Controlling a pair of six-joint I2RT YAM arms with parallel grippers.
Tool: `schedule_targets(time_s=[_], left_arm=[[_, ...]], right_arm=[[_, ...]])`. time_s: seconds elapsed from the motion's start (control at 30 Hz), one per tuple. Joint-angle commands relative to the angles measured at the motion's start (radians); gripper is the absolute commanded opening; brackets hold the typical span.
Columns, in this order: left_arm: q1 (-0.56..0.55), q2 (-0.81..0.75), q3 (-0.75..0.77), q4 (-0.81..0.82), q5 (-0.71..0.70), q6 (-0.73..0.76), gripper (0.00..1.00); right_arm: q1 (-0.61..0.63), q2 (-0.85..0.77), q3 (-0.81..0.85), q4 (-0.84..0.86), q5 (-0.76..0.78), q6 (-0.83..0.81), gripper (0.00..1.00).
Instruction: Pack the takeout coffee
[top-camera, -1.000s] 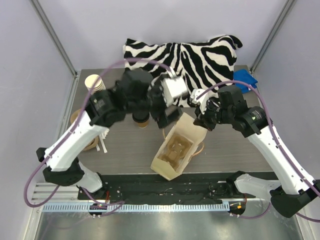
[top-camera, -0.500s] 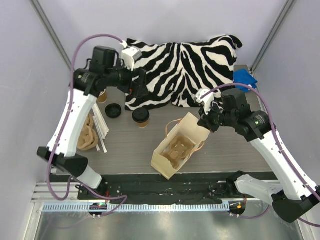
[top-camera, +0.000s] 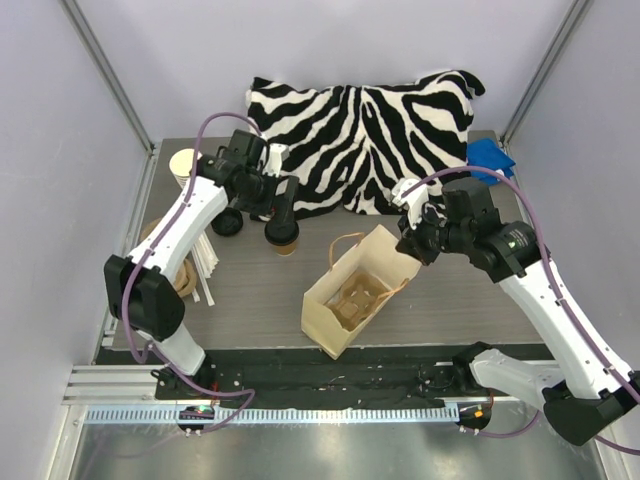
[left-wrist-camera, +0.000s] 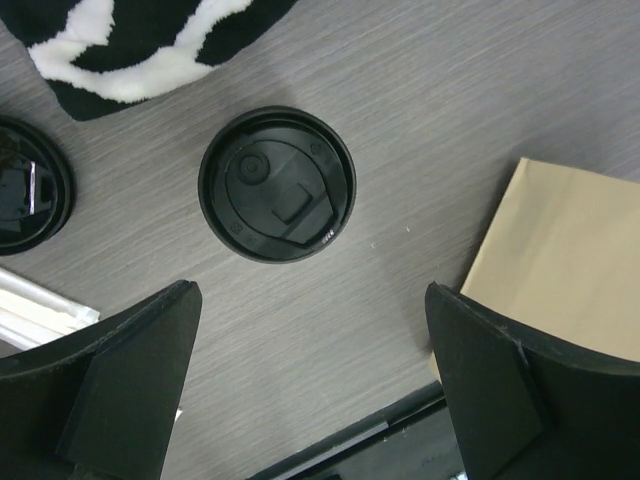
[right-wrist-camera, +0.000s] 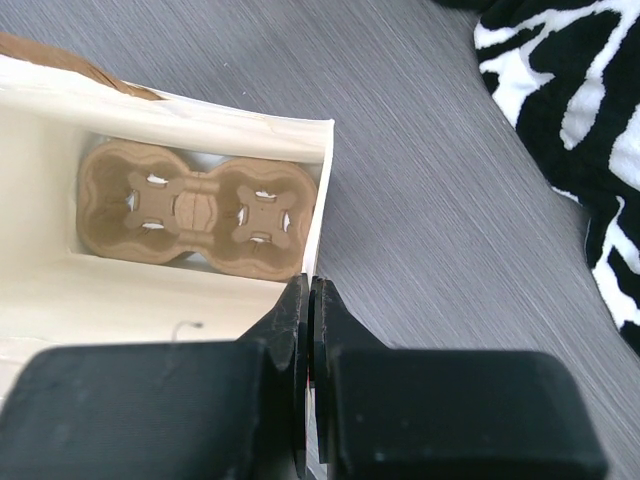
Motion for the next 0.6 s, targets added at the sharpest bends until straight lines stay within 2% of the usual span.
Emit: schedule_targets(time_s=[0.0, 0.3, 0.57], left_arm=[[-0.004, 0.014, -0.049, 0.122, -0.022, -0.018, 1.00], [-0.034, 0.129, -0.016, 0.123, -0.142, 0.006, 0.99], [-0.054, 0.168, -0.013, 0.136, -0.153, 0.006, 0.91]], right_arm=[[-0.005, 0.000, -0.007, 0.054, -0.015, 0.015, 0.01], [-0.006, 0.011, -0.010, 0.060, -0.025, 0.015, 0.01], [-0.008, 0.015, -0.007, 0.060, -0.025, 0.011, 0.01]])
